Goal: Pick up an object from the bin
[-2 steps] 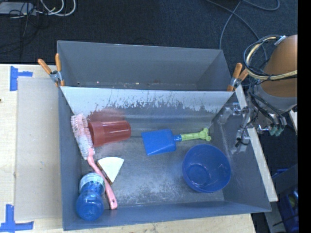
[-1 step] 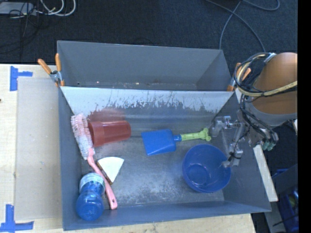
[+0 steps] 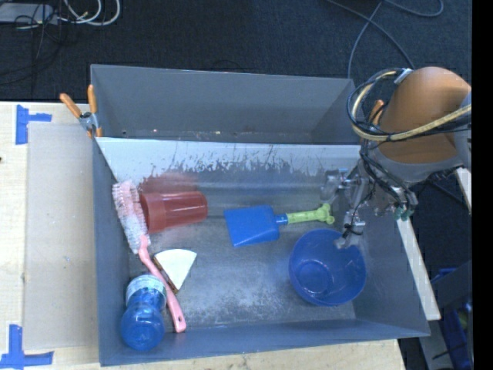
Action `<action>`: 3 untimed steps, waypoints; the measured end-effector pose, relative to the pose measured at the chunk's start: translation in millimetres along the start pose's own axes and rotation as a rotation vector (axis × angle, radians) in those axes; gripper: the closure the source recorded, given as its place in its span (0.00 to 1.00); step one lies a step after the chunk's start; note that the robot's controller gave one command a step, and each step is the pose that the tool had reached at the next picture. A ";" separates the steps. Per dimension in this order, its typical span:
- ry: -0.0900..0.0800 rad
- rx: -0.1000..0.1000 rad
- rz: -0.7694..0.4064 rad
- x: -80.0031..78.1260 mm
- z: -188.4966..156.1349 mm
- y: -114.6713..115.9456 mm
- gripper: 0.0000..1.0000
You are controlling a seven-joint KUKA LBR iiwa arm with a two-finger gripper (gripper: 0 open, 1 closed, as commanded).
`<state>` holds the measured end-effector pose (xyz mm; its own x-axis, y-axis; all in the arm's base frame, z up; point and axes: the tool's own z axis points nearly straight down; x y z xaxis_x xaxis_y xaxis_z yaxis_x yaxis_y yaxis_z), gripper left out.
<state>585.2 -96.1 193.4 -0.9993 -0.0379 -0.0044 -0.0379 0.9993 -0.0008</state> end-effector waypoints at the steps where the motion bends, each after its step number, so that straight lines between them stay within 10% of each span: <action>1: 0.009 -0.003 -0.056 33.7 48.9 18.0 0.00; 3: 0.010 -0.003 -0.002 25.8 81.5 41.8 0.00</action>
Offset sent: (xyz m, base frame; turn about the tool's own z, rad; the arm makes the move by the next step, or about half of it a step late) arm -0.0282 0.0340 -0.0510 0.1091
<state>558.2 -55.3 111.7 -0.9992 -0.0395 0.0055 -0.0395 0.9992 0.0025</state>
